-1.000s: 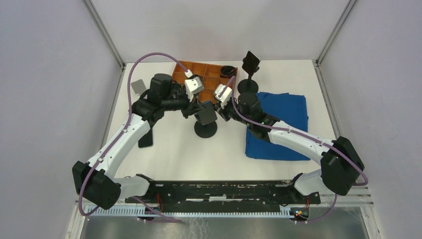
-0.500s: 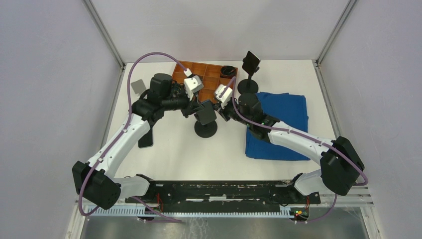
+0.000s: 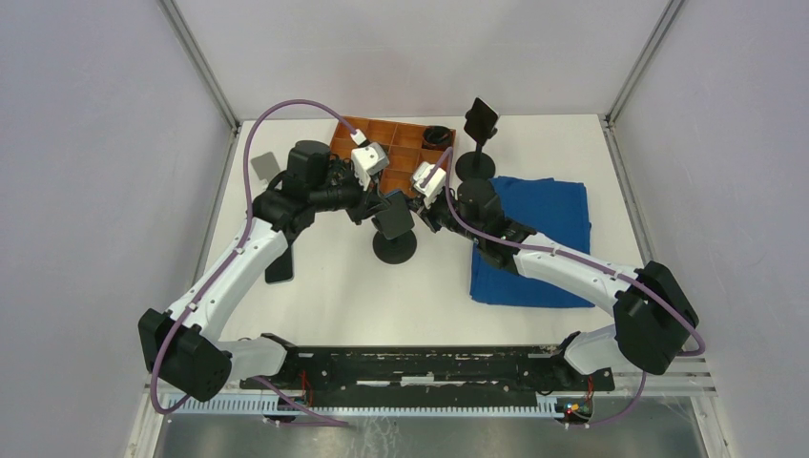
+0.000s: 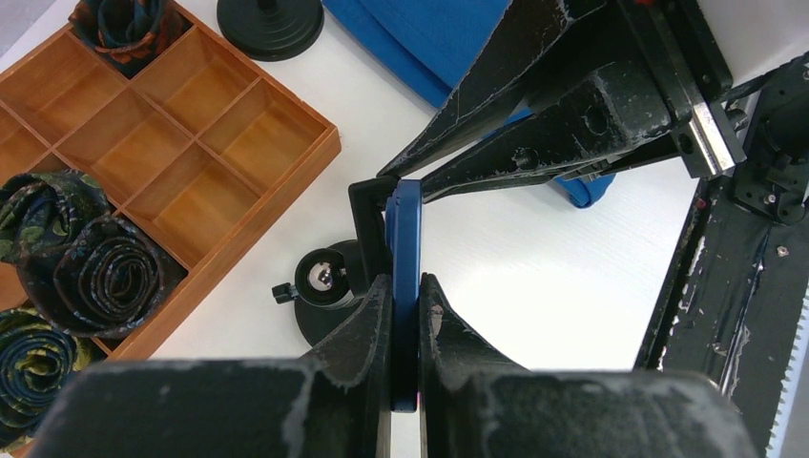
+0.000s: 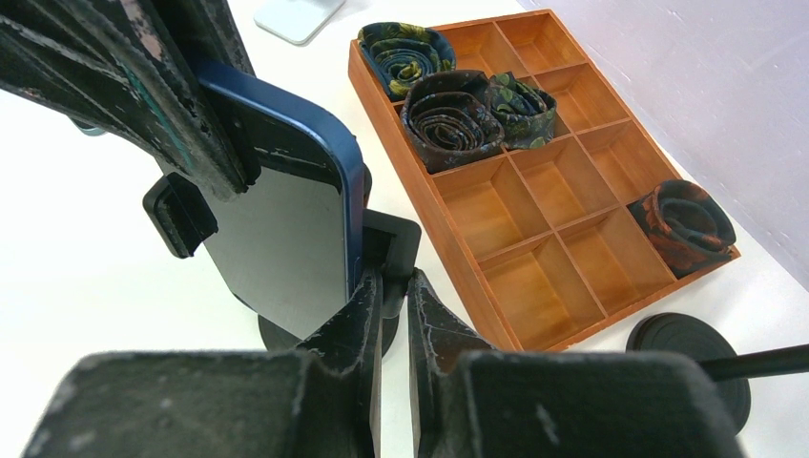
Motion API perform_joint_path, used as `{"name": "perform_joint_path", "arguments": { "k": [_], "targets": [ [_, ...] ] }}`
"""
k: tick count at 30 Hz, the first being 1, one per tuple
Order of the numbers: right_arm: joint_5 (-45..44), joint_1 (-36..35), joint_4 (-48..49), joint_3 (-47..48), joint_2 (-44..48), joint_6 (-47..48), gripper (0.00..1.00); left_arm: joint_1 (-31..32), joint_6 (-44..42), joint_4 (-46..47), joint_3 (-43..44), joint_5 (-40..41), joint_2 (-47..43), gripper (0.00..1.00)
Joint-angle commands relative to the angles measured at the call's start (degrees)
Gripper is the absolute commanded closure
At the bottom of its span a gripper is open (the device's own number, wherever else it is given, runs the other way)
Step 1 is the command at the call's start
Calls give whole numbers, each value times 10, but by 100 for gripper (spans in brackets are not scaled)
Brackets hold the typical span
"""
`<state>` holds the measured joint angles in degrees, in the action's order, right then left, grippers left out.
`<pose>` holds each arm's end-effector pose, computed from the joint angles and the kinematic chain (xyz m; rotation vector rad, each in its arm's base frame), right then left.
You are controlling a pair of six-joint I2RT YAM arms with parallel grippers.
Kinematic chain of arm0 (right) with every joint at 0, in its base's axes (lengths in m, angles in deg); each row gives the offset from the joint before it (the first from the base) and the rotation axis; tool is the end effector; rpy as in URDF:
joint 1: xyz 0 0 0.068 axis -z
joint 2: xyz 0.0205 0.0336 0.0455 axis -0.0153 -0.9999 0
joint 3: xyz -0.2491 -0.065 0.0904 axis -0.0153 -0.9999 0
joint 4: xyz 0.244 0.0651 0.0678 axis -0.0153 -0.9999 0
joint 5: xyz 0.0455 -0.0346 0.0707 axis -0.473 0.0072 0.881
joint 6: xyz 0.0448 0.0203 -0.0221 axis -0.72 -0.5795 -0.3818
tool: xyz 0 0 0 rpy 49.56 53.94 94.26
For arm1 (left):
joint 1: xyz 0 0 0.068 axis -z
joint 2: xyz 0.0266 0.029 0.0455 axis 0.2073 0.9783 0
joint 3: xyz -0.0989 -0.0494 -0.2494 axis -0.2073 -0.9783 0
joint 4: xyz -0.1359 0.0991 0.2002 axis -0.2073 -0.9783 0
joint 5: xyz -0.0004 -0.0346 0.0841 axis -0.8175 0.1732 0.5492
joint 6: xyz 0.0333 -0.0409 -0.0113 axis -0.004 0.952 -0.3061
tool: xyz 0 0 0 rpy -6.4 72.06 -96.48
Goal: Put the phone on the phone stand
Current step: Install the phone on the phone stand.
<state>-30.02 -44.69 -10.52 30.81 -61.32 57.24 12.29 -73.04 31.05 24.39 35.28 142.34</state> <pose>0.2359 0.2317 0.2854 -0.9026 1.5826 0.5086 0.2424 -0.1306 0.3533 1.0368 1.7983 -0.6914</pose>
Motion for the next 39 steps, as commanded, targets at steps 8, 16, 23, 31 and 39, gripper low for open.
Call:
{"name": "perform_joint_path", "arguments": {
  "k": [8, 16, 23, 31, 39],
  "targets": [
    [-80, 20, -66, -16, 0, 37, 100, -30, 2, 52, 36, 166, -5, 98],
    [-88, 20, -63, -18, -2, 28, 100, -28, 16, 54, 40, 183, 0, 98],
    [-93, 19, -61, -17, -1, 24, 100, -28, 23, 54, 42, 193, 3, 98],
    [-91, 20, -60, -18, 0, 15, 100, -26, 32, 56, 44, 210, 8, 98],
    [-102, 20, -61, -17, 0, 15, 100, -18, 43, 59, 46, 237, 13, 98]
  ]
}}
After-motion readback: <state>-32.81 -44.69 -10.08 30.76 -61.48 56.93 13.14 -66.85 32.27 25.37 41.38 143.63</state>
